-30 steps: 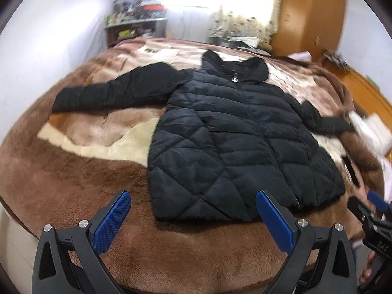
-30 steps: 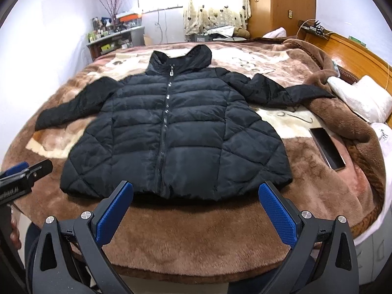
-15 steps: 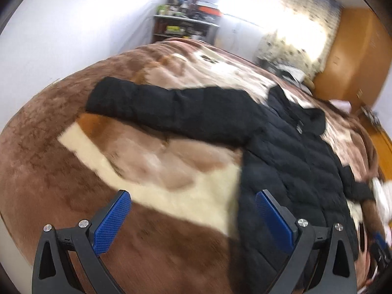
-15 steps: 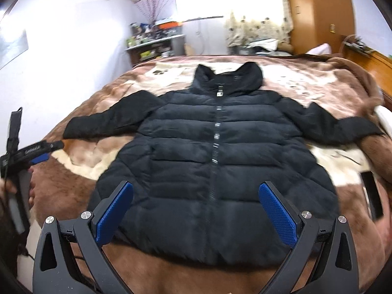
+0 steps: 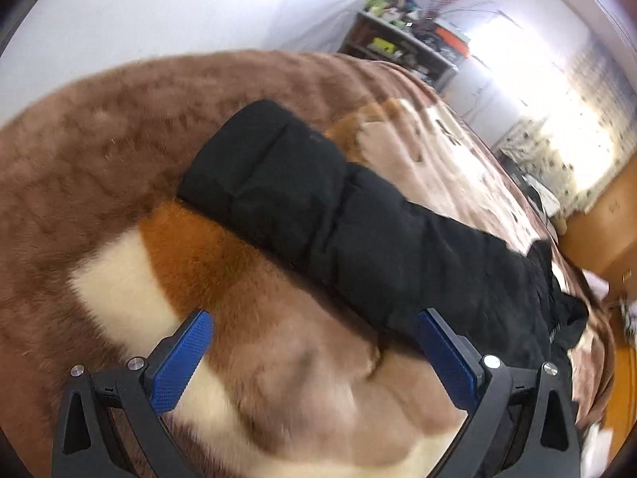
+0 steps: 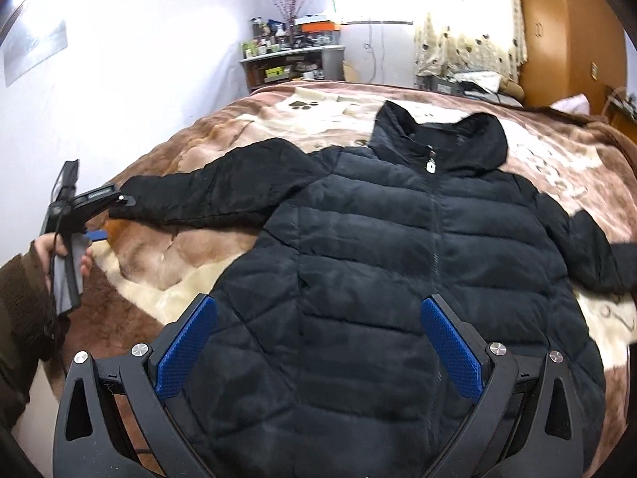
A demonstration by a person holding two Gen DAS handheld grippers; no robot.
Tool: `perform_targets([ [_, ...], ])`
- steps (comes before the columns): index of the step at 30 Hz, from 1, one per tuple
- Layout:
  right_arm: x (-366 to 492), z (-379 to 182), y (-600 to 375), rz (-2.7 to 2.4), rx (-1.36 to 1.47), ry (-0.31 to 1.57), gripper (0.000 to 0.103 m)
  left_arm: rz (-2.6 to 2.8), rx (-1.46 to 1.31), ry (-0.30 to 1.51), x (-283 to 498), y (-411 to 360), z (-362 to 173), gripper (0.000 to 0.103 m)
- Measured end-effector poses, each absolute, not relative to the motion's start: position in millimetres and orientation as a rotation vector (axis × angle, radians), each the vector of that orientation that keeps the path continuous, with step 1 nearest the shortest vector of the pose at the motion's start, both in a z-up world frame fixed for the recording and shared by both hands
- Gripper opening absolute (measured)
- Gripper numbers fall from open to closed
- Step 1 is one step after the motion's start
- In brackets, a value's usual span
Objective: Fold large clothes
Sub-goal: 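Reach the left tool to the sleeve cuff and close on it, then lift the sleeve with the left tool, lay it across the jacket body, open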
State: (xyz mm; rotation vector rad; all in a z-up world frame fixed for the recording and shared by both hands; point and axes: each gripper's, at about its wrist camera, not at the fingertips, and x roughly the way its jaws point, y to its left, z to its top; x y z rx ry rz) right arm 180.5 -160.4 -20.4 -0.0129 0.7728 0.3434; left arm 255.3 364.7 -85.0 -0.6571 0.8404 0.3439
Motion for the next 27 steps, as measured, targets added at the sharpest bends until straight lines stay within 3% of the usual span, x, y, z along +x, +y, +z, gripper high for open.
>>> perform_targets([
  [8,201,-27,-138,0.381,-0.025,0.786,0.102,0.415,-0.807,0.779,285,399,-114,0.098],
  [11,210,-31,-132,0.395,-0.025,0.794,0.102,0.431,-0.791,0.774,294,401,-115,0.087],
  [13,215,-34,-129,0.381,-0.035,0.800,0.102,0.437,-0.774,0.776,304,401,-114,0.064],
  [14,217,-35,-128,0.381,-0.033,0.807,0.102,0.438,-0.770,0.787,308,402,-115,0.061],
  [18,225,-37,-129,0.367,-0.021,0.826,0.102,0.428,-0.790,0.766,313,403,-109,0.021],
  [19,225,-37,-130,0.365,-0.021,0.824,0.102,0.430,-0.770,0.761,314,399,-104,0.015],
  [27,230,-33,-150,0.317,0.018,0.843,0.102,0.288,-0.524,0.612,321,325,-25,0.012],
])
